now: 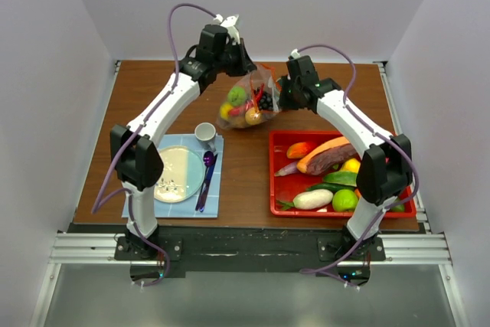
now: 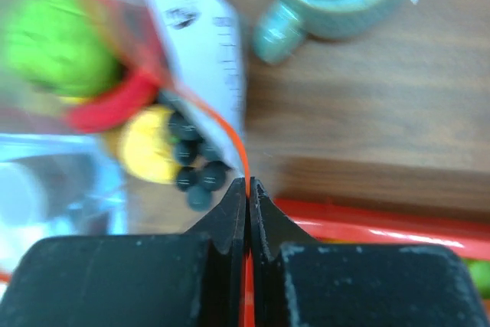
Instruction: Place the food in the zip-top bag and seal the zipper
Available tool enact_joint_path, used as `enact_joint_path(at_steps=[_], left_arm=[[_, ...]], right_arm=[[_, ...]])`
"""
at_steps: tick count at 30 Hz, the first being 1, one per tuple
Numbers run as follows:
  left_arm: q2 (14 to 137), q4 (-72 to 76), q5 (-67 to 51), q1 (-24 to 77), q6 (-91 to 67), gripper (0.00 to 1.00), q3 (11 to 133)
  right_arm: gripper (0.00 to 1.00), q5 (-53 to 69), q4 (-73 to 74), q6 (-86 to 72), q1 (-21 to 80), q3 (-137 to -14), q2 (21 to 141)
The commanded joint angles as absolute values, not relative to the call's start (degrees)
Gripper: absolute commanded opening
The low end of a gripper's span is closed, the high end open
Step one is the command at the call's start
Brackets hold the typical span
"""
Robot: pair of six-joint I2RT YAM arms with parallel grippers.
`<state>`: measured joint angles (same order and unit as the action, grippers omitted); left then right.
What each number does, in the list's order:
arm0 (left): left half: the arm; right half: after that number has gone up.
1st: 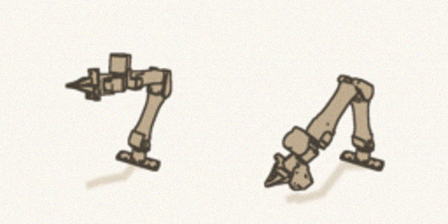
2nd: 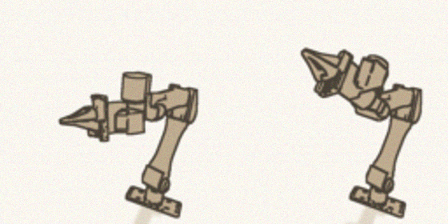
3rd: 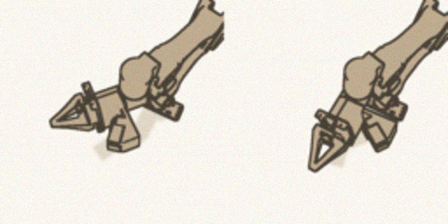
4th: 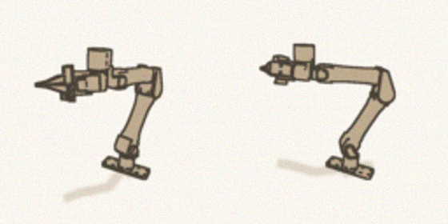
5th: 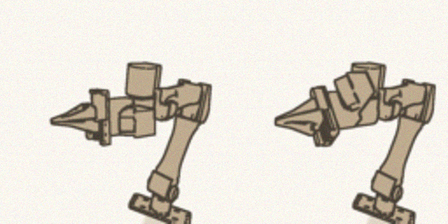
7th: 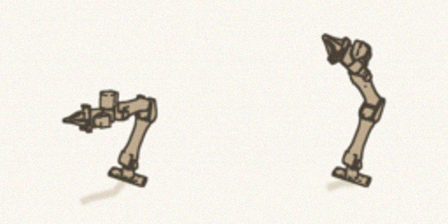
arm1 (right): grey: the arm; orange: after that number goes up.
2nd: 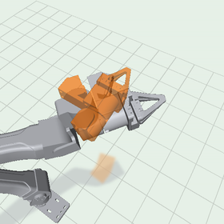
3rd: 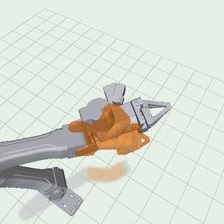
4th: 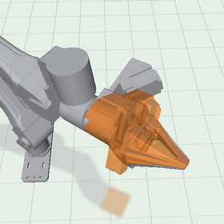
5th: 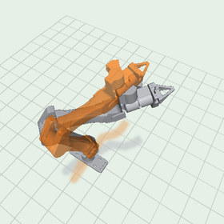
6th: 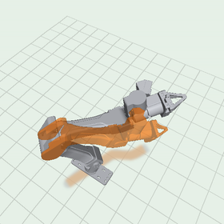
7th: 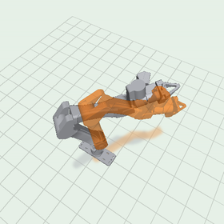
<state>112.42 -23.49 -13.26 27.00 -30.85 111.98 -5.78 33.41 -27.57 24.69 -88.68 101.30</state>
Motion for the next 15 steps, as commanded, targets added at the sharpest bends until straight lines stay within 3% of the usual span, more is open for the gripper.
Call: enact_joint_path(at_steps=[1,5,9,15], left_arm=[[112.5,-22.6,-15.8,26.6,-29.4,0.0,117.8],[112.1,-22.9,-16.7,26.8,-28.0,0.0,116.6],[112.3,-21.3,-19.4,27.5,-27.9,0.0,113.5],[112.9,-21.0,-20.2,27.4,-26.8,0.03,112.2]], right_arm=[[0.0,-0.4,33.7,-30.1,26.0,-99.2,98.6],[0.0,-4.5,36.8,-31.3,26.7,-104.8,99.7],[0.0,-1.8,39.9,-32.1,26.7,-110.6,108.3],[0.0,-2.1,36.7,-34.4,26.6,-109.2,108.6]])
